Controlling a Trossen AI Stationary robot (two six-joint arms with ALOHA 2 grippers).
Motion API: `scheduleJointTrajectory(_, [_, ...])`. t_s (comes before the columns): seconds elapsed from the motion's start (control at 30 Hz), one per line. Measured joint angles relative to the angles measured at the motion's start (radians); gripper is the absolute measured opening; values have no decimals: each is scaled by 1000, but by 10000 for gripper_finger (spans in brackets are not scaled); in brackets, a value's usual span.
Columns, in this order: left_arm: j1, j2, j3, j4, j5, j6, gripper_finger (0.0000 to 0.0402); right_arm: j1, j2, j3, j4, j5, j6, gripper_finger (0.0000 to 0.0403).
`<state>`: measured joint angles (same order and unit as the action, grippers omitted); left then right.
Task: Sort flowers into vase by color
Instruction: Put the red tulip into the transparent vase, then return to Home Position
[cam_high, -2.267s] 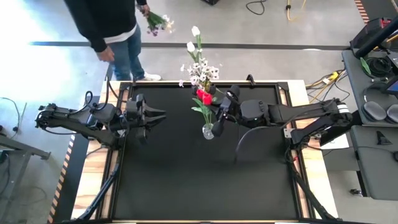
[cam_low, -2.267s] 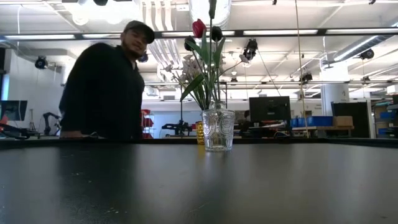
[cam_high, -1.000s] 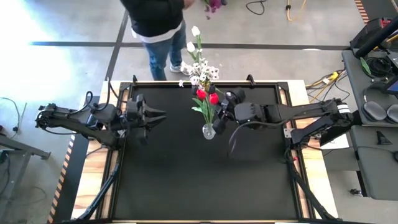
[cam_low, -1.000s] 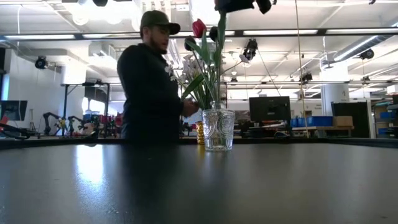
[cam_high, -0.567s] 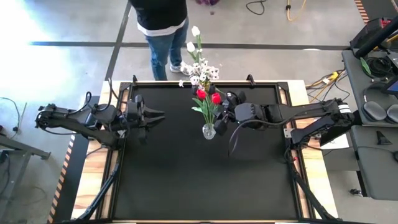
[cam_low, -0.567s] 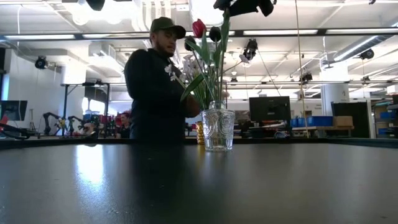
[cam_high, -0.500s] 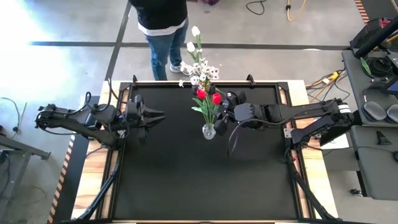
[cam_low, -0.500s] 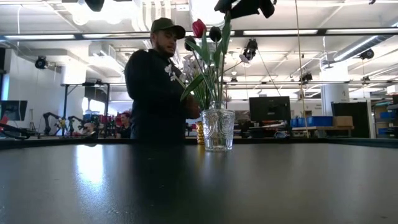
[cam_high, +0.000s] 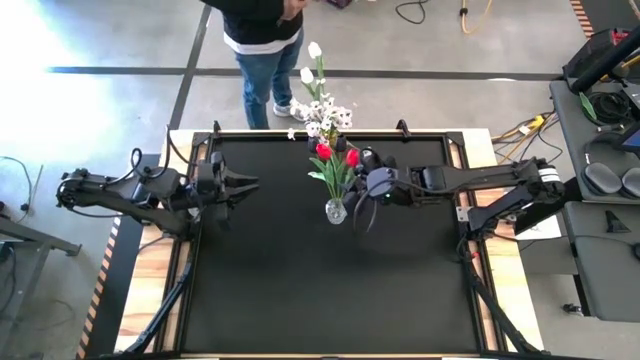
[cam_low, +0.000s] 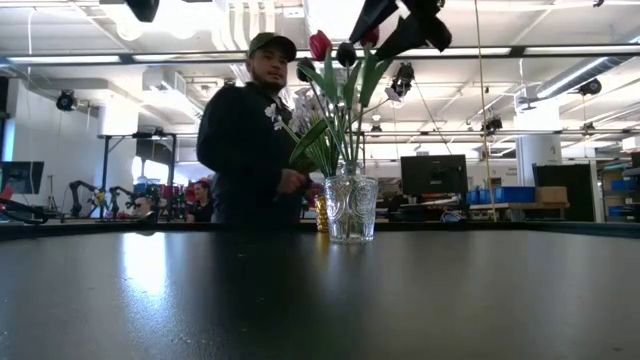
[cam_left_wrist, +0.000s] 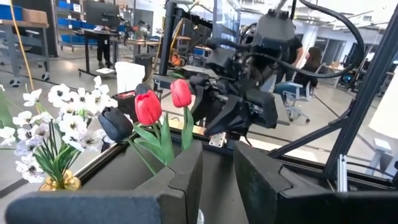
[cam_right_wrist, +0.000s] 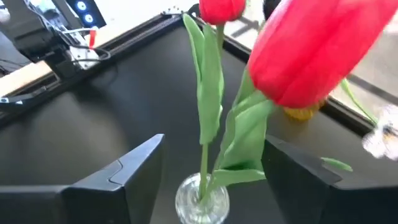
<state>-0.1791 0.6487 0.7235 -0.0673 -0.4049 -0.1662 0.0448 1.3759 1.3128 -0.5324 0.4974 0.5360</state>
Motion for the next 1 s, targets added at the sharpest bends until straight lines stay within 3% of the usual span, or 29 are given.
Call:
scheduleJointTrajectory(0.23, [0, -37, -13, -11, 1, -2, 77, 3, -5, 98, -181, -1, 3, 269])
scheduleJointTrajectory(0.47, [4, -101, -104, 16, 2, 0, 73, 5, -12, 139, -250, 0, -88, 242])
scheduleJointTrajectory(0.6, [32, -144, -182, 26, 12, -16, 41, 5, -17, 134, -270, 3, -152, 184])
scheduleJointTrajectory(0.7, [69, -180, -232, 48, 77, -29, 8, 10, -27, 118, -273, 2, -207, 117])
scheduleJointTrajectory(0.83, [141, -222, -309, 118, 171, -33, 3, 9, -70, 34, -236, -44, -274, 24])
scheduleJointTrajectory(1.0, [282, -252, -398, 174, 297, -58, 0, -9, -181, -188, -53, -163, -332, 9])
